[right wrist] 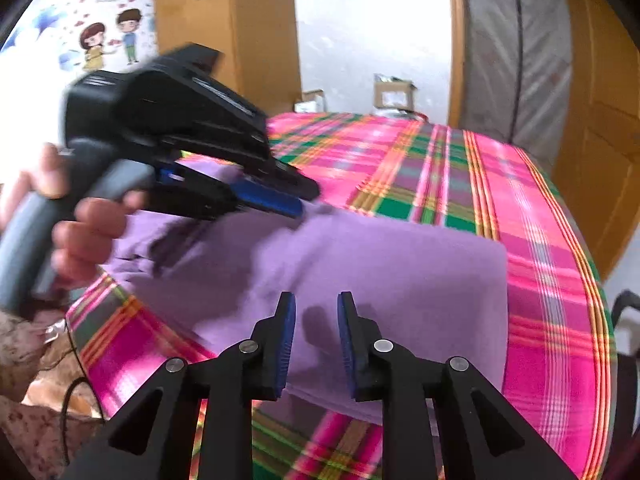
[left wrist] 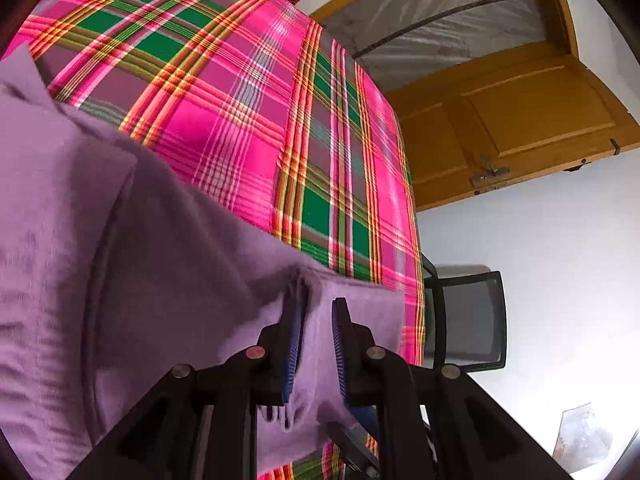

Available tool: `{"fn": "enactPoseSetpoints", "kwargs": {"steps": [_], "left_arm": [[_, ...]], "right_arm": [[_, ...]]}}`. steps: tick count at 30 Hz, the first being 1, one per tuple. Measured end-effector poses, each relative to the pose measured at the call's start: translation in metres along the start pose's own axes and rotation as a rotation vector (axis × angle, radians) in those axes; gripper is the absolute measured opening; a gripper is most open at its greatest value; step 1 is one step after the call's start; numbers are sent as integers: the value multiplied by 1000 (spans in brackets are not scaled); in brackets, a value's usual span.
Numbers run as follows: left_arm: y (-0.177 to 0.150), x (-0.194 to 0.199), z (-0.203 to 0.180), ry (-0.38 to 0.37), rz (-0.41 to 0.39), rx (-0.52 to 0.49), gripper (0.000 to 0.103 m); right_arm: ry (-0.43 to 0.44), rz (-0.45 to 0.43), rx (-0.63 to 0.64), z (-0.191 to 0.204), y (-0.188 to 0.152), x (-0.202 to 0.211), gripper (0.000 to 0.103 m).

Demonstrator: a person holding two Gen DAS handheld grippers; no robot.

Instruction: Fold clothes

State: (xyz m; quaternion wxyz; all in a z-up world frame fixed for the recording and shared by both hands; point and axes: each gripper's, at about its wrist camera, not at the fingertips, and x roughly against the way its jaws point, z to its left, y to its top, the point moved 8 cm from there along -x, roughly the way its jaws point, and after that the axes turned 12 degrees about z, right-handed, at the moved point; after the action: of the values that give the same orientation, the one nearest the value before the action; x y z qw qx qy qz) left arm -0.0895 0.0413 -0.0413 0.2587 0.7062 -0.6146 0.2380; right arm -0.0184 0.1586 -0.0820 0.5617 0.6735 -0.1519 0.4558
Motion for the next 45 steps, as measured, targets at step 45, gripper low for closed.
{"fn": "enactPoseSetpoints", "kwargs": {"steps": [45], "left_arm": [[-44, 71, 32, -12, -114, 72, 17]], "right_arm": [[146, 86, 74, 41, 22, -34, 27]]}}
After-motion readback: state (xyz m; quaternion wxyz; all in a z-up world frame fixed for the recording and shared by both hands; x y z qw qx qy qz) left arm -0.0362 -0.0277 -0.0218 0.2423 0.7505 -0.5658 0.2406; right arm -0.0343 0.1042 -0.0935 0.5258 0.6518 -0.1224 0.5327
